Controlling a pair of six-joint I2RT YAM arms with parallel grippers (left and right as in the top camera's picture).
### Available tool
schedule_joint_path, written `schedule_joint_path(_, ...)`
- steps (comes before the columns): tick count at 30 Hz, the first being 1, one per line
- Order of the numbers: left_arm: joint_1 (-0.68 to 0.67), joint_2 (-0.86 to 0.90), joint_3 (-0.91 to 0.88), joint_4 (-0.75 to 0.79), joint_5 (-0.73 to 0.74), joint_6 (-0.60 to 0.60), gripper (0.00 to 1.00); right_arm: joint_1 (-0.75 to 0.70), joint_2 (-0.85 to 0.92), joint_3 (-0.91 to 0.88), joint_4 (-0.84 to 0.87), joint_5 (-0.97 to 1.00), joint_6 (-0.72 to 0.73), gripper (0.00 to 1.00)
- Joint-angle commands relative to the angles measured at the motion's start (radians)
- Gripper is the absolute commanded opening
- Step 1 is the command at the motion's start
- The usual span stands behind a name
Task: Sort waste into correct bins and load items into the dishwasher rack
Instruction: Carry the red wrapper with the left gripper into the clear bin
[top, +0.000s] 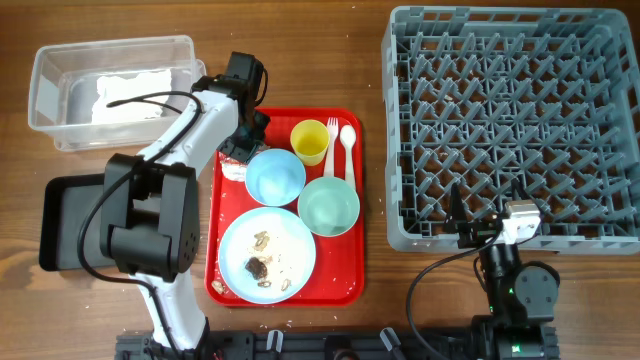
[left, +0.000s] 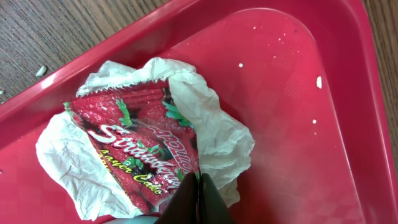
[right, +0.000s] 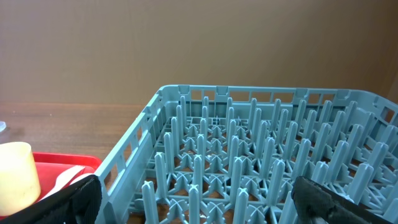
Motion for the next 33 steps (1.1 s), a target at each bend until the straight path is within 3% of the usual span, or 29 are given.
schedule_joint_path(1,-0.002,-0.019,-0.008,-0.001,-0.025,0.000,0.04,0.005,0.000,-0.002,0.002,0.000,0.008,1.00)
schedule_joint_path(10,-0.002,-0.209,-0.008,0.011,-0.034,0.001,0.04,0.005,0.000,-0.002,0.002,0.000,0.008,1.00)
schedule_joint_path(15,0.000,-0.282,-0.008,0.075,-0.133,0.002,0.04,0.005,0.000,-0.002,0.002,0.000,0.008,1.00)
schedule_joint_path(20,0.027,-0.341,-0.008,0.238,-0.285,0.086,0.04,0.005,0.000,-0.002,0.002,0.000,0.008,1.00)
schedule_joint_path(26,0.139,-0.346,-0.008,0.341,-0.478,0.182,0.04,0.005,0.000,-0.002,0.002,0.000,0.008,1.00)
schedule_joint_path(33,0.329,-0.272,-0.008,0.454,-0.381,0.285,0.04,0.005,0.000,-0.002,0.002,0.000,0.008,1.00)
